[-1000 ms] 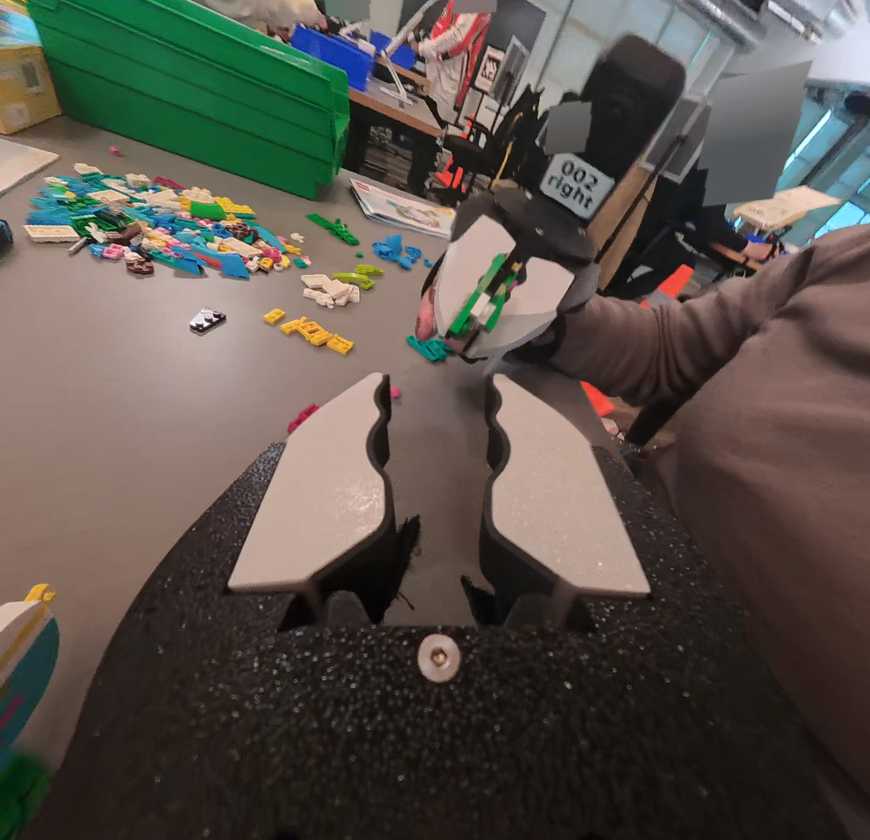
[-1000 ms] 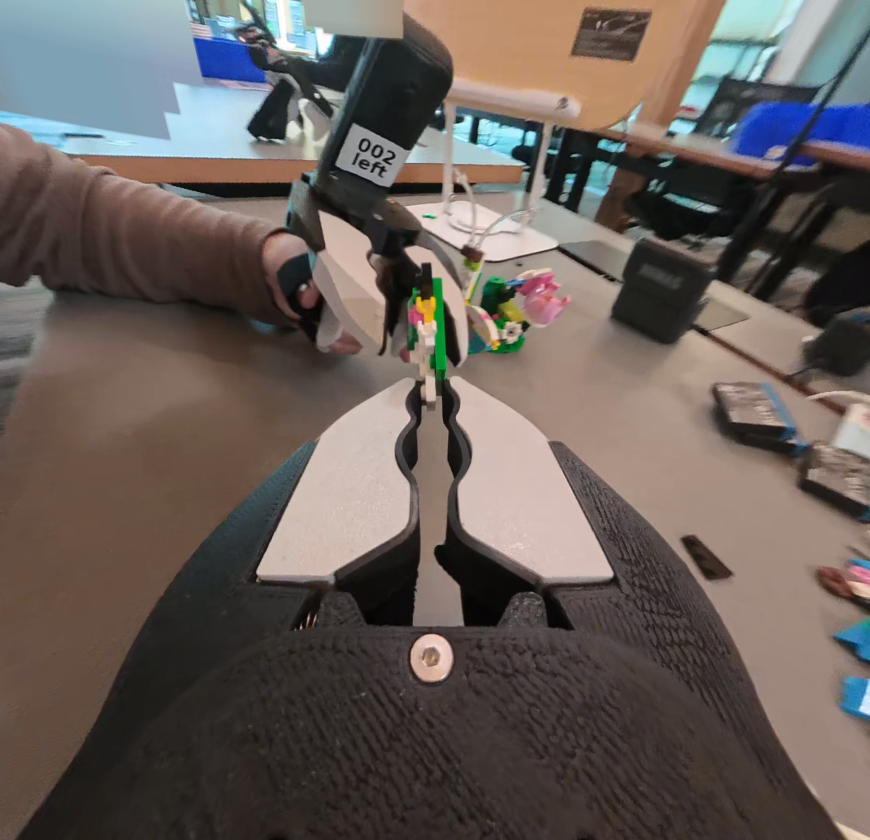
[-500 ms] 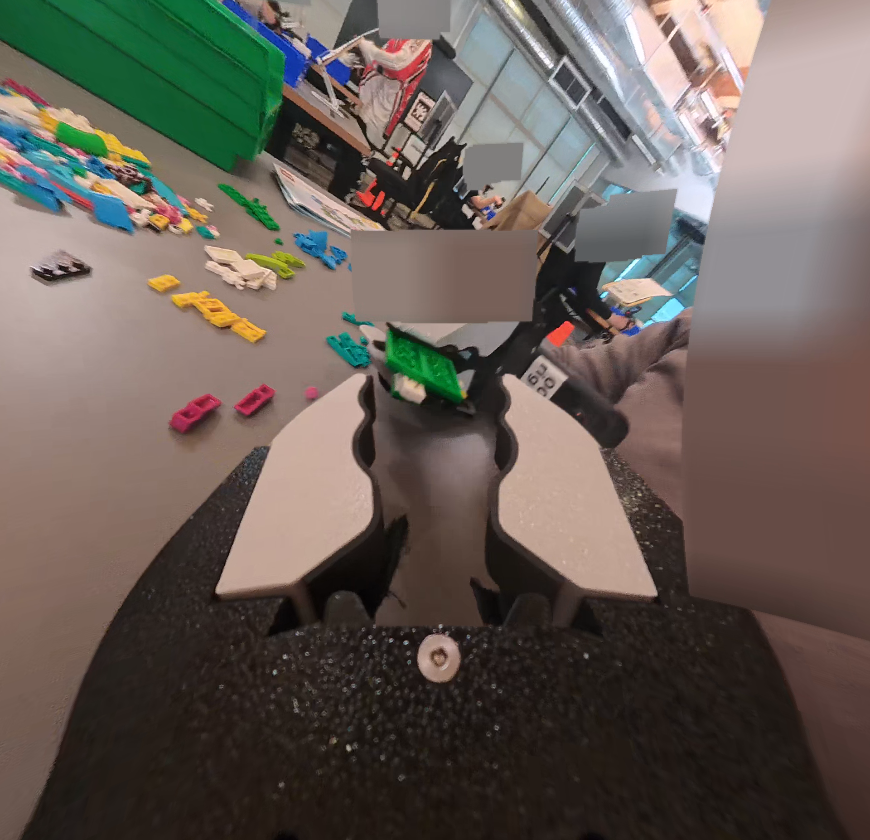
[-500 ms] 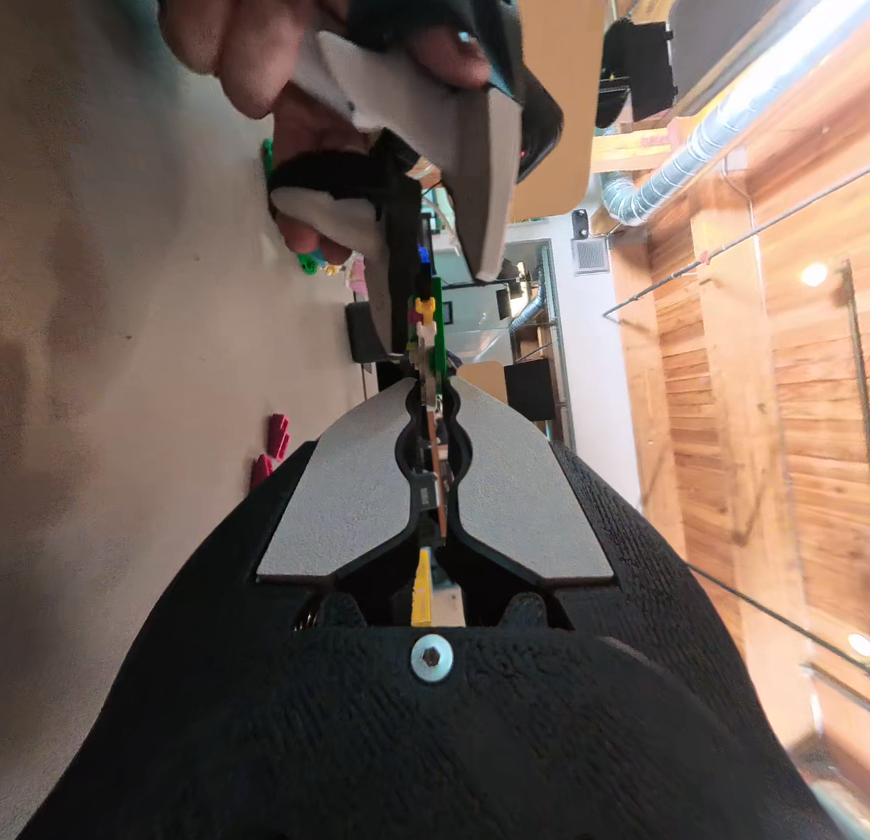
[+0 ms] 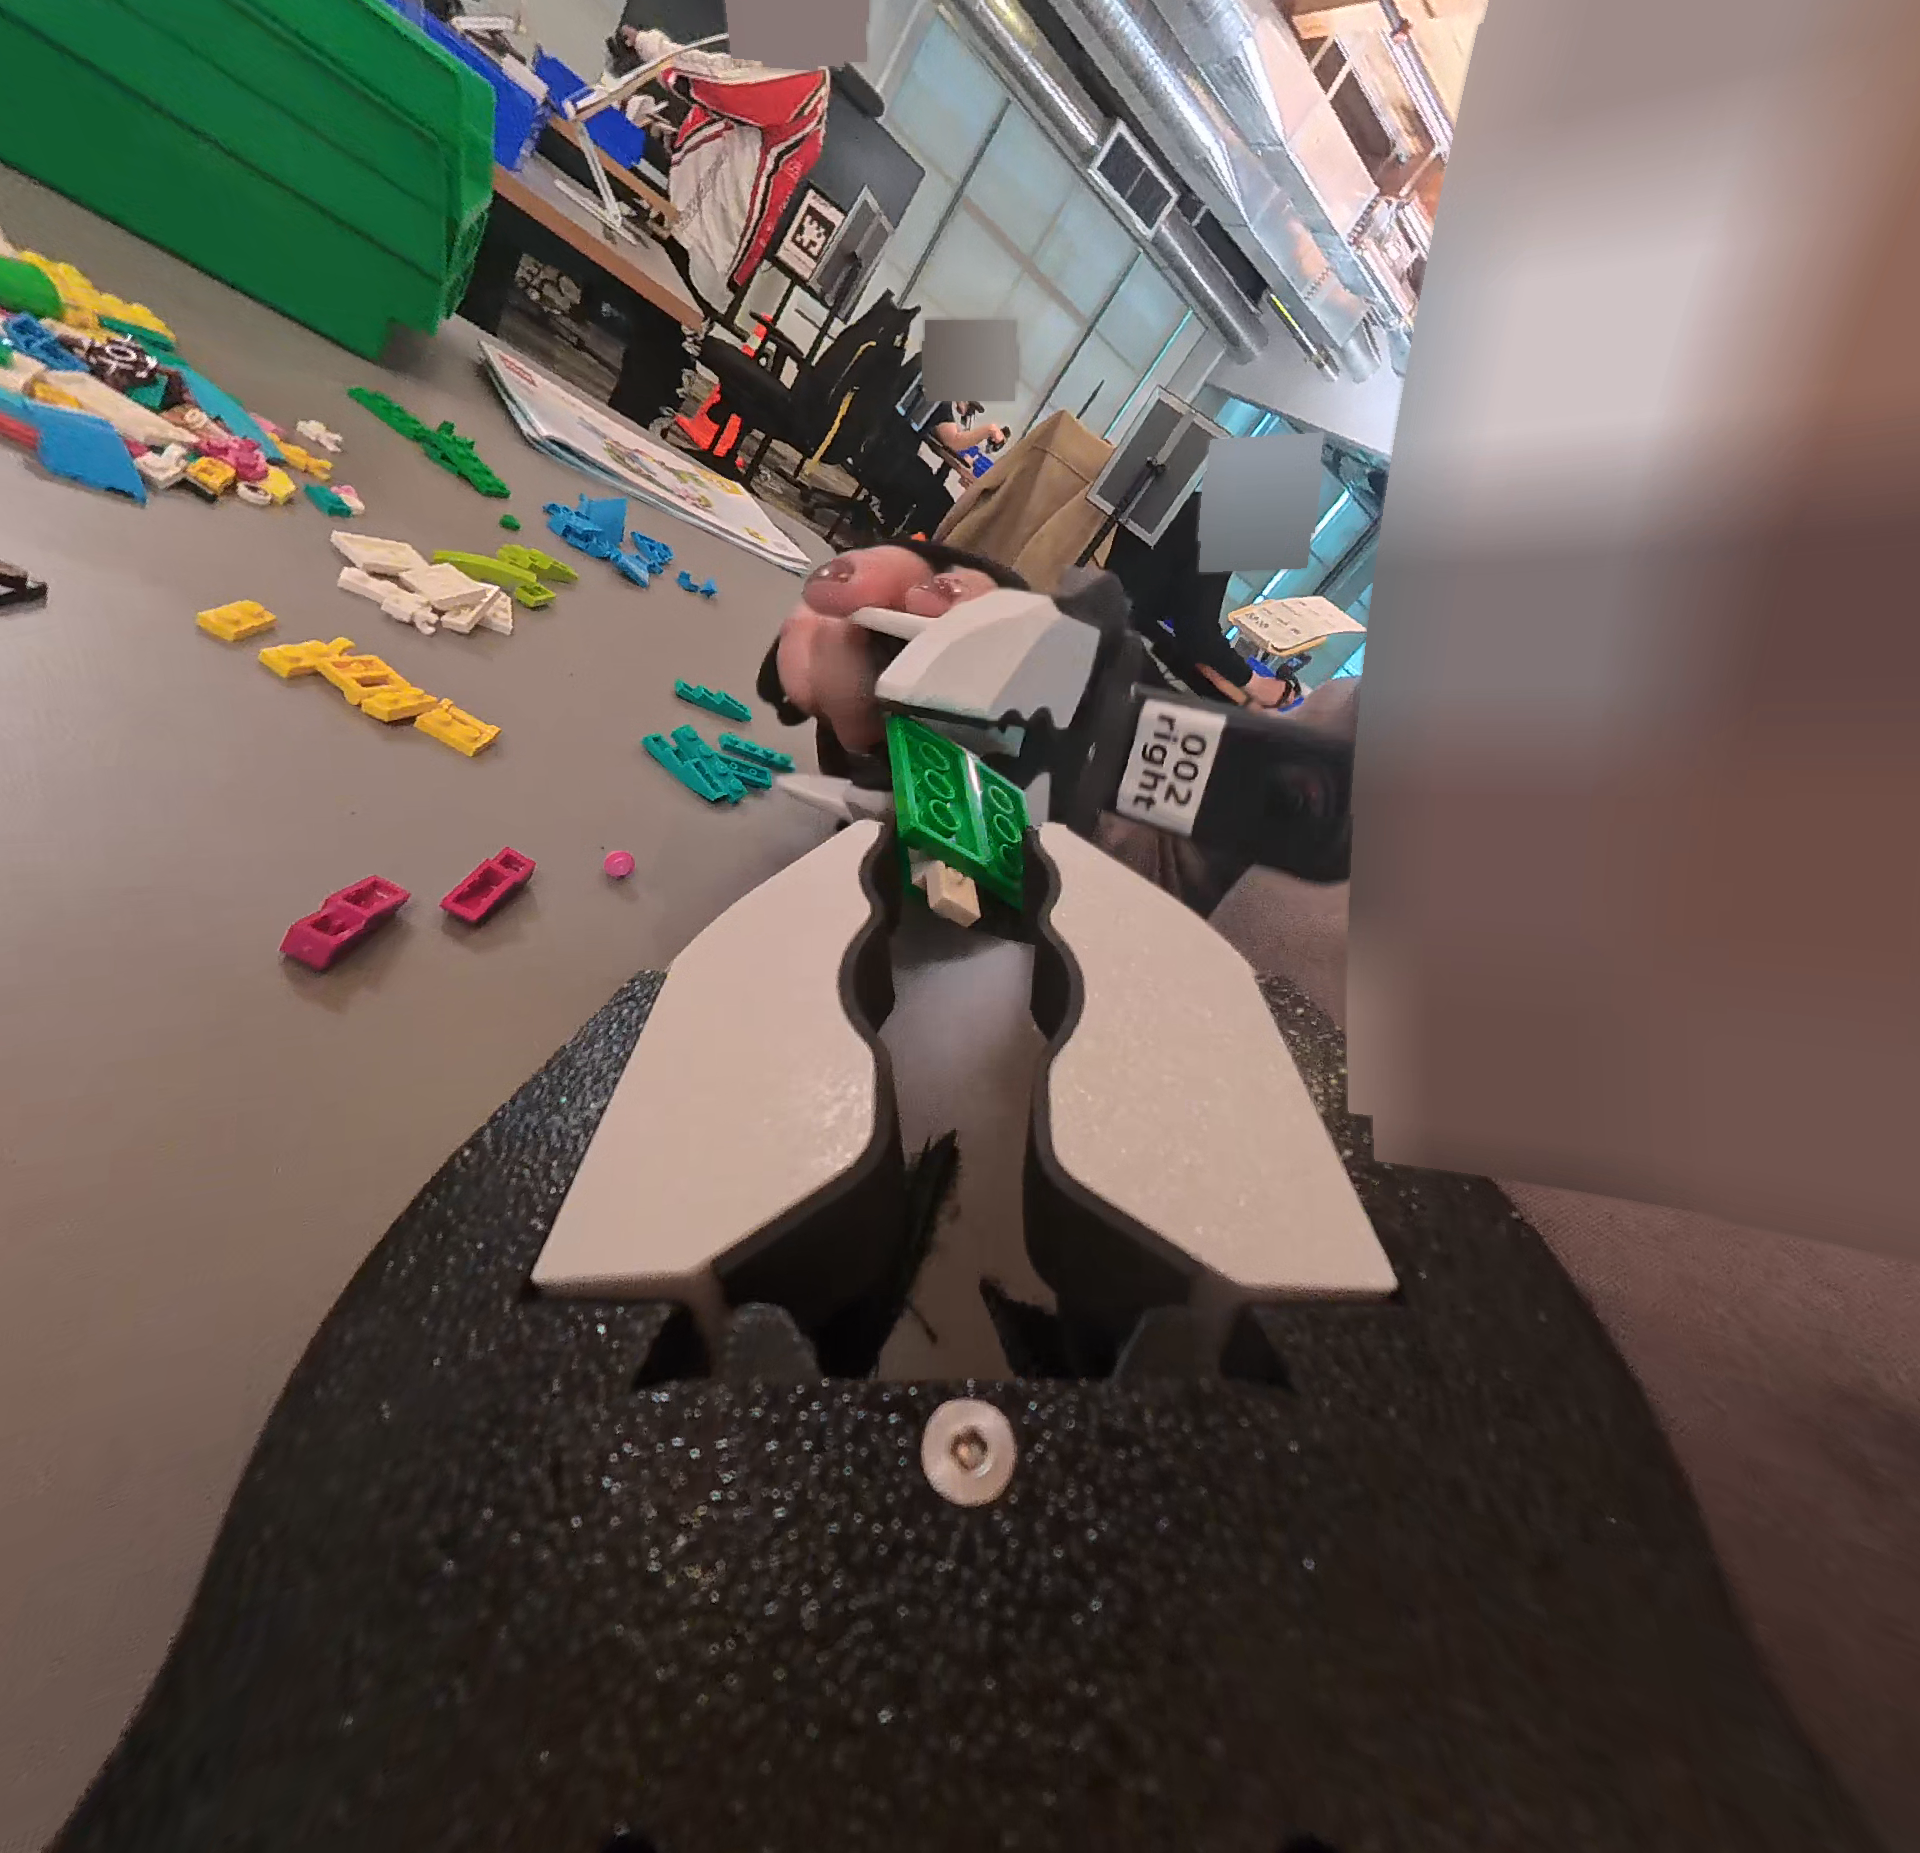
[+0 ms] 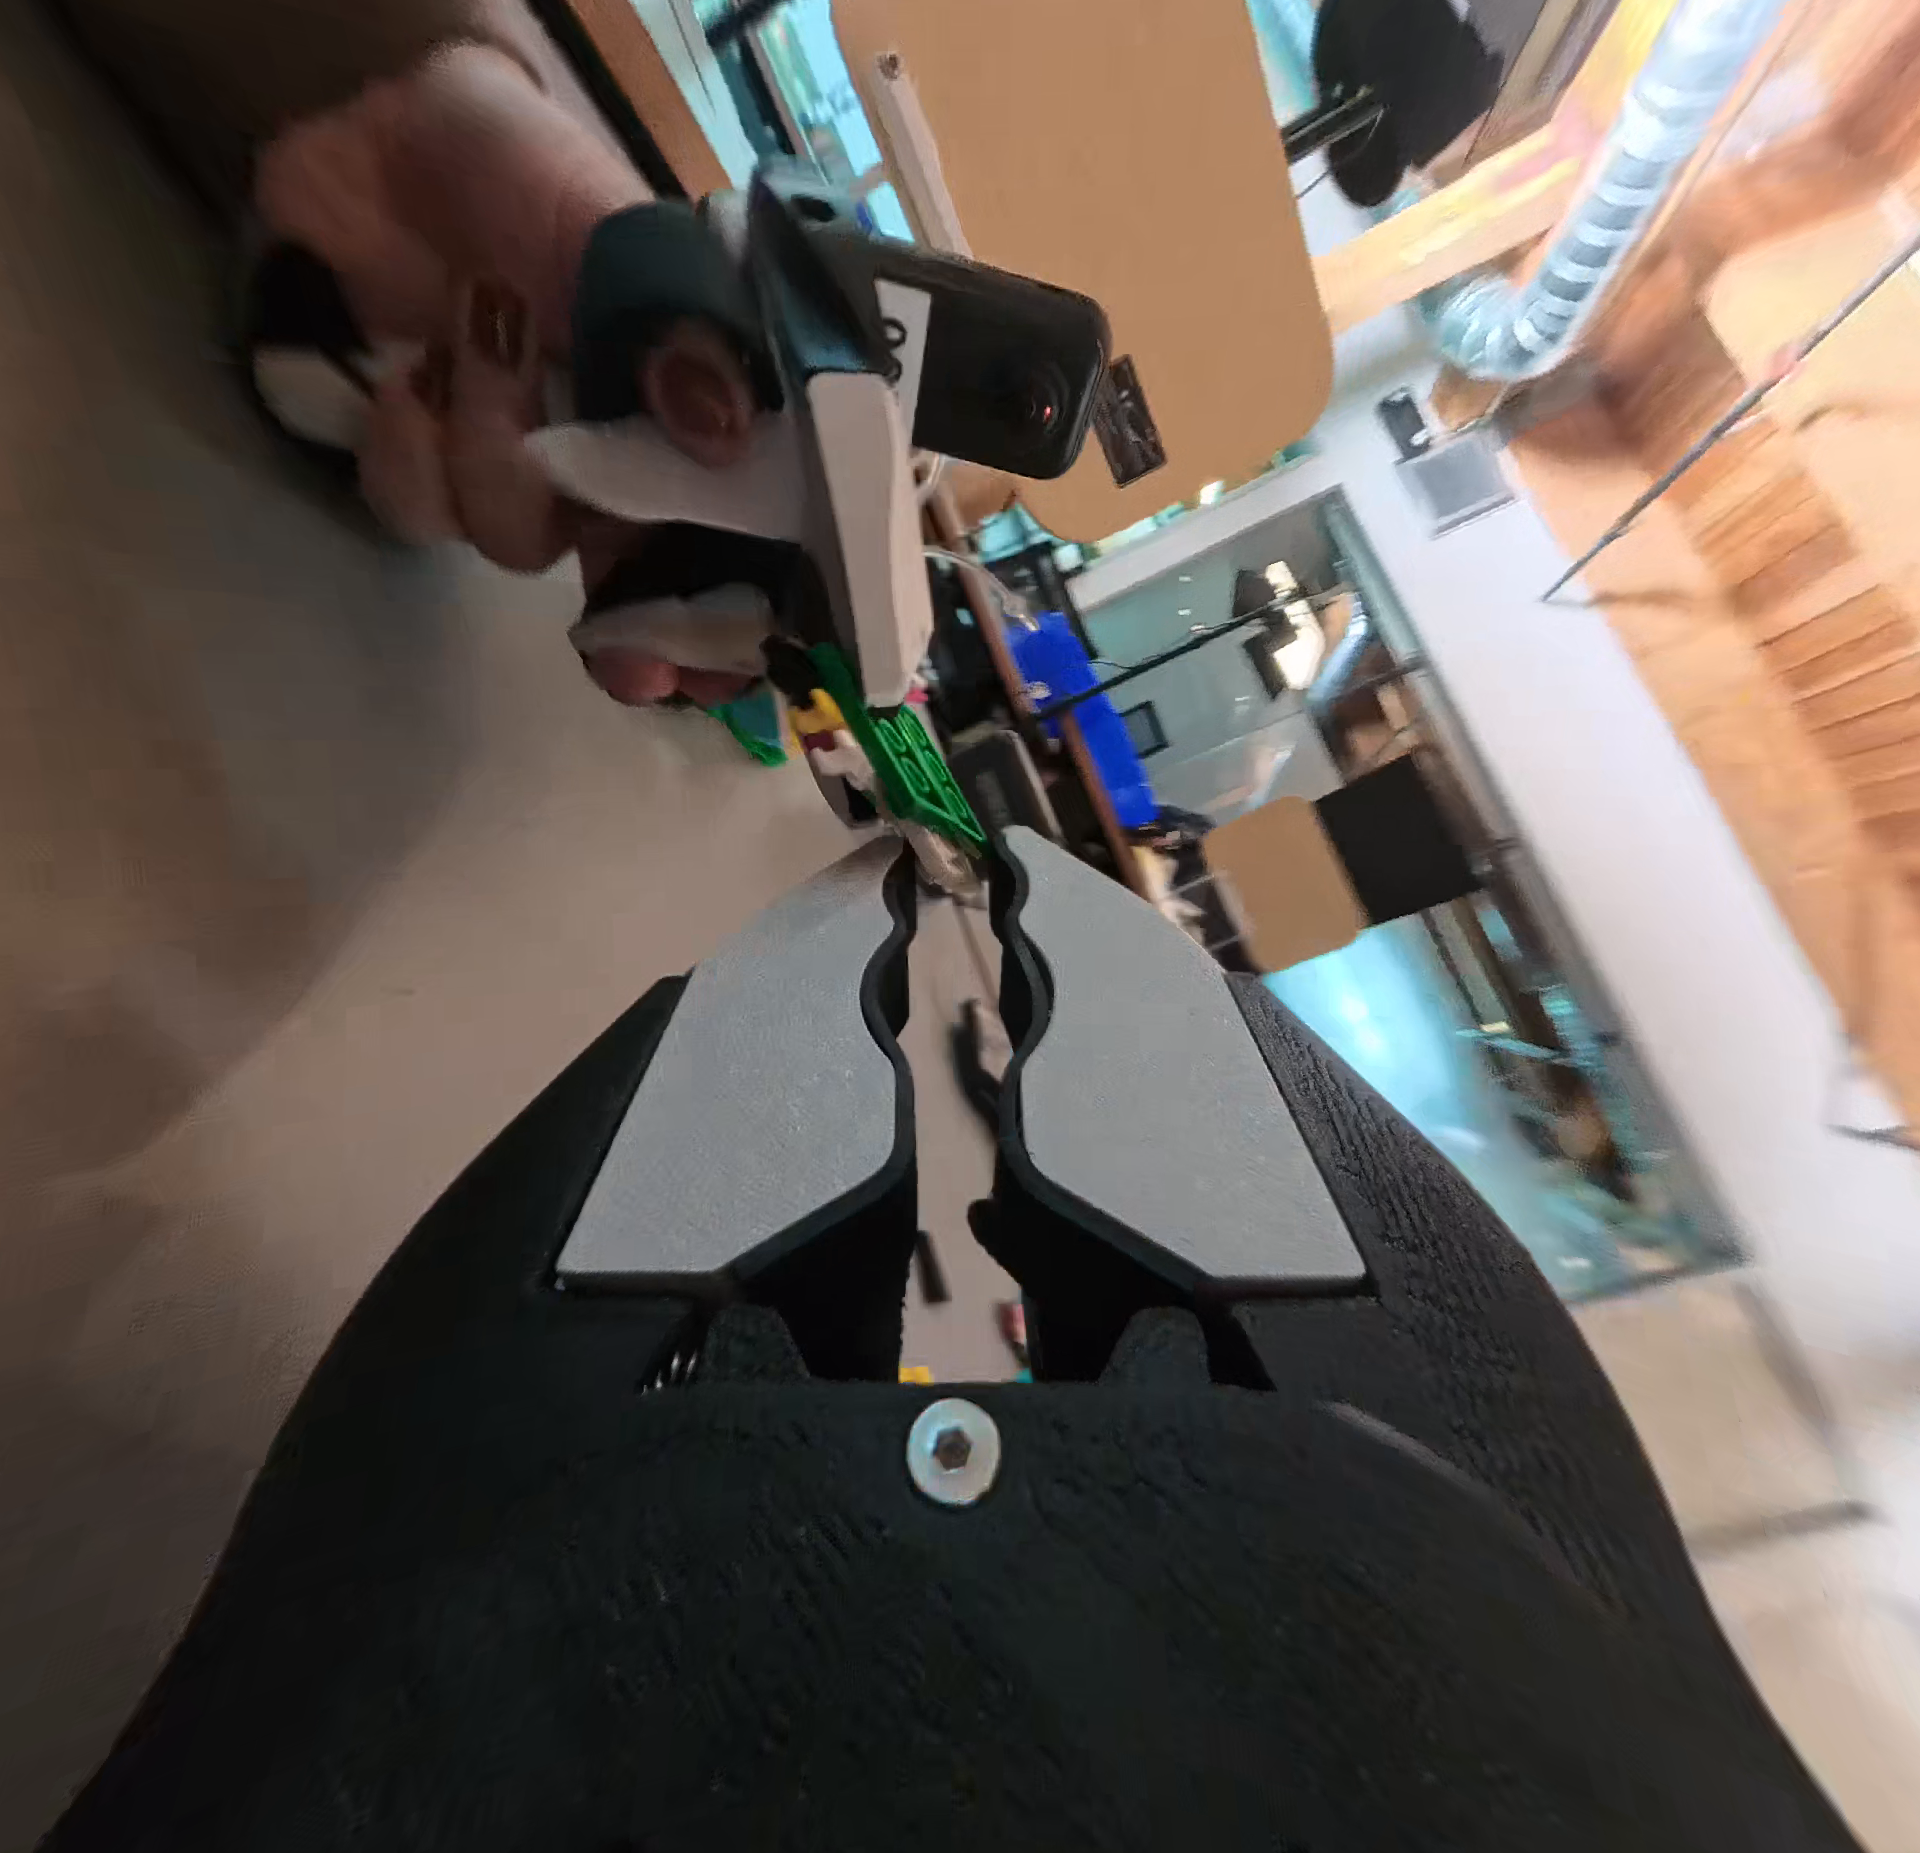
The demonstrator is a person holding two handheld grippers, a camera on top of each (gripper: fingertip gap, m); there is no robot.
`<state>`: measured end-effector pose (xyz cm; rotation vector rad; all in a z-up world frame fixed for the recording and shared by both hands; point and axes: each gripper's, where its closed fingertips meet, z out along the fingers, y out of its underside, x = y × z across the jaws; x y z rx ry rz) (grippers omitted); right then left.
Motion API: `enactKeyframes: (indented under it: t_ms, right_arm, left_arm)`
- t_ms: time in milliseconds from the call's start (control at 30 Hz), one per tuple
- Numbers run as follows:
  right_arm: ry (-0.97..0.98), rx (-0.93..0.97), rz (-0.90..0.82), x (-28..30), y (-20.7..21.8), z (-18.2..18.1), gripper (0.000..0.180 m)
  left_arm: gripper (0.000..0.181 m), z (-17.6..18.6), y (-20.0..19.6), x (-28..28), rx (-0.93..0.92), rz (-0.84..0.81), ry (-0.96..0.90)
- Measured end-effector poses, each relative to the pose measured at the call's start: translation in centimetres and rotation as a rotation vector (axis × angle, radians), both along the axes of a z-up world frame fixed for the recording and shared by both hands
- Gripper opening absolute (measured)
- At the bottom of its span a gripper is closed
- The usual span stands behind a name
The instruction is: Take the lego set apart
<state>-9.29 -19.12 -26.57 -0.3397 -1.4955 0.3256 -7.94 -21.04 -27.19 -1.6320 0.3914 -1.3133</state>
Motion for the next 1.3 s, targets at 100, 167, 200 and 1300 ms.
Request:
enactKeyframes:
  t_ms: [100, 167, 200, 1300]
  right_arm:
    - [-0.044, -0.160, 0.056, 0.1, -0.2, 0.0, 0.013]
    - [-0.055, -0.193, 0.070, 0.1, -0.1, -0.1, 0.013]
    - [-0.055, -0.196, 0.069, 0.0, -0.1, -0.1, 0.014]
    - [-0.366, -1.019, 0.292, 0.7, 0.1, -0.8, 0.003]
  left_arm:
    - [0.022, 0.1, -0.1, 0.0, 0.021, 0.002, 0.003]
    - [0.022, 0.1, 0.0, 0.0, 0.009, -0.002, -0.007]
    - [0.022, 0.1, 0.0, 0.0, -0.001, -0.005, -0.014]
    - [0.044, -0.2, 1.7, -1.9, 0.598, 0.454, 0.750]
